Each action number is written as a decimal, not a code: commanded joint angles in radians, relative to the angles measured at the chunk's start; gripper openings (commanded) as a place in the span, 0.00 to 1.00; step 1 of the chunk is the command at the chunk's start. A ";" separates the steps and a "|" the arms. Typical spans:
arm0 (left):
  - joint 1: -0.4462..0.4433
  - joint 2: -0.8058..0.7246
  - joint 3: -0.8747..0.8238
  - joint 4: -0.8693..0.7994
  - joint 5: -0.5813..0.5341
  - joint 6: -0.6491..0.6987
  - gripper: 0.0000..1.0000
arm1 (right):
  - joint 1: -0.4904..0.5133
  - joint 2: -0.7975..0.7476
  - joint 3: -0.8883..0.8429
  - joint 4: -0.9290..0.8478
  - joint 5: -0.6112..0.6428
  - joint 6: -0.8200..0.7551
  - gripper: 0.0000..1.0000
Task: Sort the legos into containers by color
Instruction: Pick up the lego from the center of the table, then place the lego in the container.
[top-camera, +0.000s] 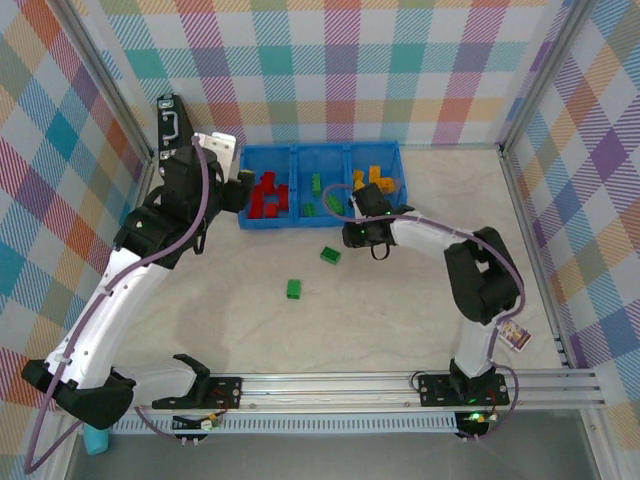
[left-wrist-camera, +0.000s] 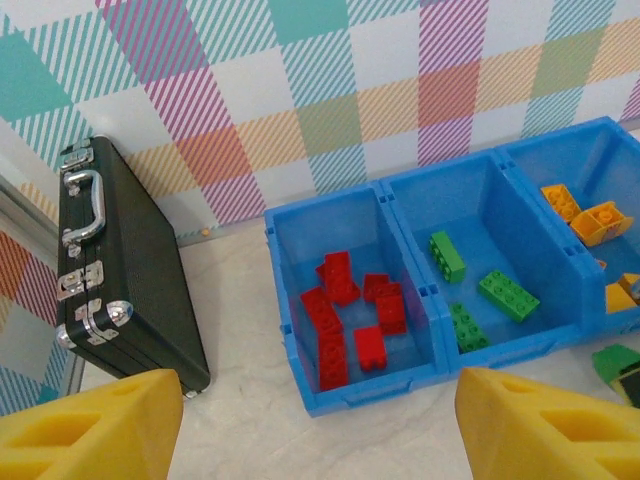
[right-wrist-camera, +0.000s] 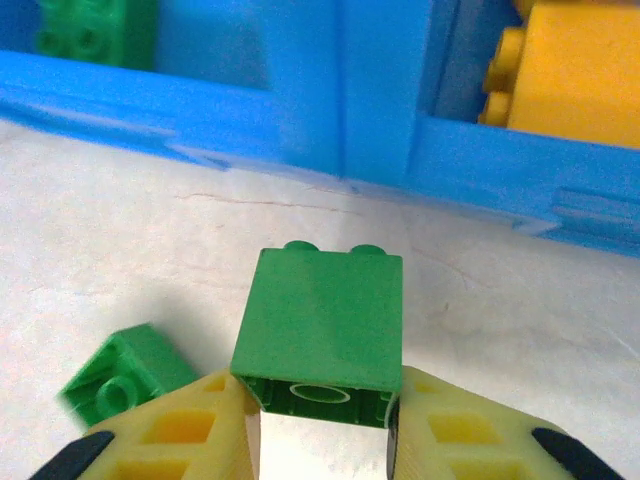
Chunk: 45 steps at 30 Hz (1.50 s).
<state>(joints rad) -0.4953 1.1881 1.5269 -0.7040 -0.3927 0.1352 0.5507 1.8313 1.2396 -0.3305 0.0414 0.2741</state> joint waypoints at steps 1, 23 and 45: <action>0.018 -0.040 -0.023 0.033 -0.024 0.023 0.73 | 0.013 -0.087 0.047 -0.101 -0.024 -0.042 0.32; 0.049 -0.134 -0.087 0.011 0.185 0.008 0.79 | 0.022 0.360 0.674 -0.082 0.086 -0.218 0.35; 0.051 -0.094 -0.067 0.023 0.280 0.018 0.81 | 0.047 0.352 0.706 -0.105 0.036 -0.212 0.52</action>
<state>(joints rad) -0.4553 1.1023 1.4494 -0.7040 -0.1276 0.1505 0.5789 2.2601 1.9671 -0.4419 0.1055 0.0723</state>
